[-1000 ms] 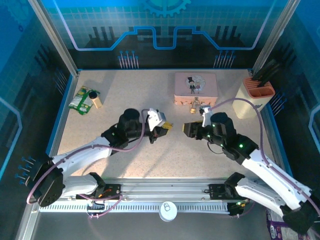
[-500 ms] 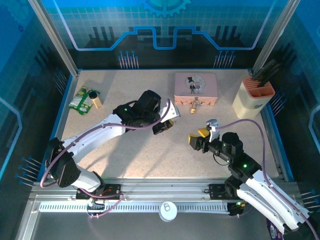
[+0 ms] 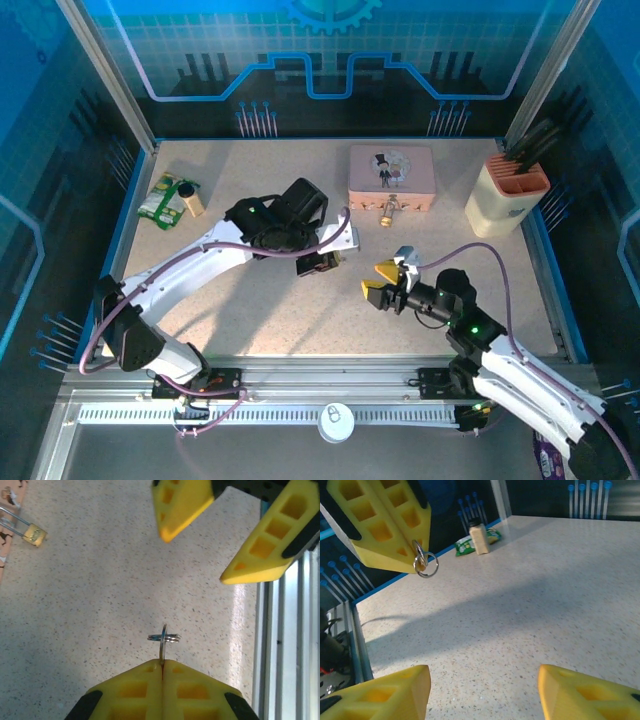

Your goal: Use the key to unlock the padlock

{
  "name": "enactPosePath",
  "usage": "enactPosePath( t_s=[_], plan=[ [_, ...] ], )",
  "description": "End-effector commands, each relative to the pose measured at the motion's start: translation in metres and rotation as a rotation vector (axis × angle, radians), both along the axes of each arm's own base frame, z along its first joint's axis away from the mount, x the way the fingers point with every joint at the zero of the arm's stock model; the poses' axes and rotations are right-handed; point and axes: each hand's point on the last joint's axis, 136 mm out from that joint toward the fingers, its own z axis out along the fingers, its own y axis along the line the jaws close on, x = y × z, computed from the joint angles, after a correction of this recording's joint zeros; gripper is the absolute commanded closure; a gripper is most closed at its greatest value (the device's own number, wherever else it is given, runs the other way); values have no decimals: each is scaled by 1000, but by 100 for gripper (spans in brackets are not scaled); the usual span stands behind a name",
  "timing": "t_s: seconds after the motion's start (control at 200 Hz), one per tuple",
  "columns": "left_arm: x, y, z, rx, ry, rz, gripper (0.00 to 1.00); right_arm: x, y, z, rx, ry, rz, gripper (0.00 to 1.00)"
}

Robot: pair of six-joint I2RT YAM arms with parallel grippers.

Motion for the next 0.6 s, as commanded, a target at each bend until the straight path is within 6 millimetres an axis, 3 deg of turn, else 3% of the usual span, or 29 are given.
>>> enactPosePath(
  t_s=[0.0, 0.22, 0.59],
  plan=[
    [-19, -2, 3, 28, 26, -88, 100, -12, 18, 31, 55, -171, 119, 41],
    [-32, -10, -2, 46, 42, -146, 100, -23, 34, 43, 78, -247, 211, 44],
    [-36, -11, -6, 48, 56, -163, 100, -23, 39, 44, 60, -280, 224, 57]
  ],
)
